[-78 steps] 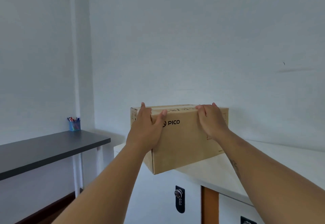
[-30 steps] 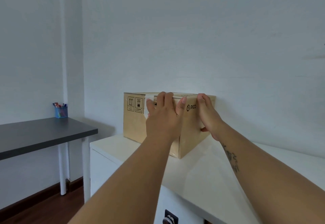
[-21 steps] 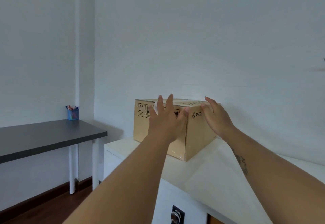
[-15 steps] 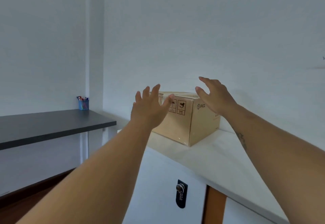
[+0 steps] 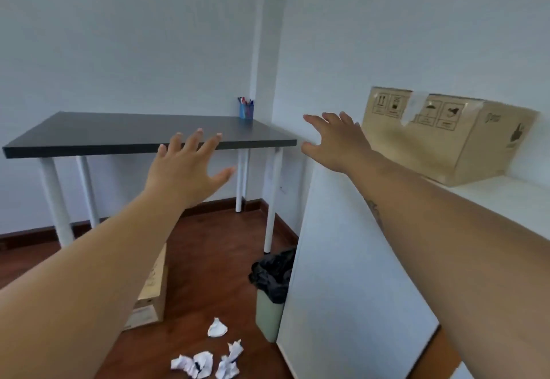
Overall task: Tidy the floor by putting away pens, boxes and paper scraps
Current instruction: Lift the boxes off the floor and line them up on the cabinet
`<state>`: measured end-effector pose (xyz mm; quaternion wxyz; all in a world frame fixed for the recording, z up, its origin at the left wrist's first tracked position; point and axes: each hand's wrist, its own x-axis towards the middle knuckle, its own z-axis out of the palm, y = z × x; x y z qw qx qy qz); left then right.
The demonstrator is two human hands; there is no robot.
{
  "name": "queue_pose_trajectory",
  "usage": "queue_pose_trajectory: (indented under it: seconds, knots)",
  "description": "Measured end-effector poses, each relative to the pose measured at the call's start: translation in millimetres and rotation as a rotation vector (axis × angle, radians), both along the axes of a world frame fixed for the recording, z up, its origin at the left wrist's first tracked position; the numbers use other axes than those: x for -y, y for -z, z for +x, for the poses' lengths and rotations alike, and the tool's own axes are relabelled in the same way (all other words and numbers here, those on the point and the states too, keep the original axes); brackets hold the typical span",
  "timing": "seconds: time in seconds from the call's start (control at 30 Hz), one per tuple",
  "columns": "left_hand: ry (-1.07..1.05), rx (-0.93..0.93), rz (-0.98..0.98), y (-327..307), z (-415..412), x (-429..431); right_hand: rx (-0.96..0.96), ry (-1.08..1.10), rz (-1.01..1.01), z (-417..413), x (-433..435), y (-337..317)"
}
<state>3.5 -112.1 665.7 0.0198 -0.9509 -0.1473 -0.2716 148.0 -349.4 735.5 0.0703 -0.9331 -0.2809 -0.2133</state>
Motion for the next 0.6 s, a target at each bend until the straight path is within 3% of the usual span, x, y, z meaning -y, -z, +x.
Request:
queue_pose_trajectory:
  seconds: [0.27, 0.6]
  knots:
    - [-0.330, -0.153, -0.157, 114, -98, -122, -0.226, -0.257, -0.089, -33, -160, 119]
    - [-0.507, -0.352, -0.394, 274, -138, -203, -0.478, -0.314, -0.296, -50, -272, 287]
